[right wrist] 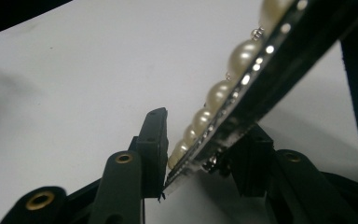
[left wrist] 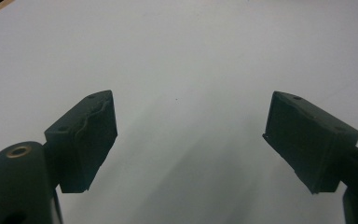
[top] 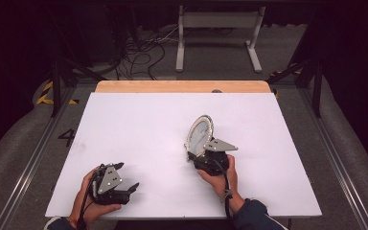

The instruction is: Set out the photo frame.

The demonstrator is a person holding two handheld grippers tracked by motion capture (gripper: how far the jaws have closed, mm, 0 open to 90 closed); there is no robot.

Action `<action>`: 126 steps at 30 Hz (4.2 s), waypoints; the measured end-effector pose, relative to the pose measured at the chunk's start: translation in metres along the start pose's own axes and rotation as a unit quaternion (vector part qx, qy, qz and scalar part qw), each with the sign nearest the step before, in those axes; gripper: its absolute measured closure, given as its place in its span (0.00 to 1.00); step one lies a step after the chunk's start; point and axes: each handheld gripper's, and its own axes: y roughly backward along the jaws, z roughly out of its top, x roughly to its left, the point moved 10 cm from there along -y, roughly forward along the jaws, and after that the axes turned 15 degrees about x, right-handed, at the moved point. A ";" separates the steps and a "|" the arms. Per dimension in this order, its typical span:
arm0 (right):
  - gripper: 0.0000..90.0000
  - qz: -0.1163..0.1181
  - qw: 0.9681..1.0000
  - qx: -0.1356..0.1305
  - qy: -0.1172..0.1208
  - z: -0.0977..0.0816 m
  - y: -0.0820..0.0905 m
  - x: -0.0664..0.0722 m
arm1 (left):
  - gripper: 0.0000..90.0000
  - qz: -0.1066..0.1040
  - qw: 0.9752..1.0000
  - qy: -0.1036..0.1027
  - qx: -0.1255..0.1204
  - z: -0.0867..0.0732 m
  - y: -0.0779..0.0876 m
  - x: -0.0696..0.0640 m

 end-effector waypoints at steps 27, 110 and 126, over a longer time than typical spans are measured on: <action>0.72 -0.002 1.000 -0.025 -0.018 -0.004 -0.004 -0.003 | 0.19 0.002 1.000 -0.003 0.011 0.000 -0.004 0.000; 0.86 0.011 0.996 -0.032 0.082 -0.021 0.068 -0.018 | 0.22 -0.156 0.987 -0.014 -0.044 0.154 -0.089 -0.010; 0.88 0.009 0.996 -0.048 0.071 -0.015 0.066 -0.019 | 0.38 -0.223 0.972 -0.018 -0.067 0.172 -0.096 -0.023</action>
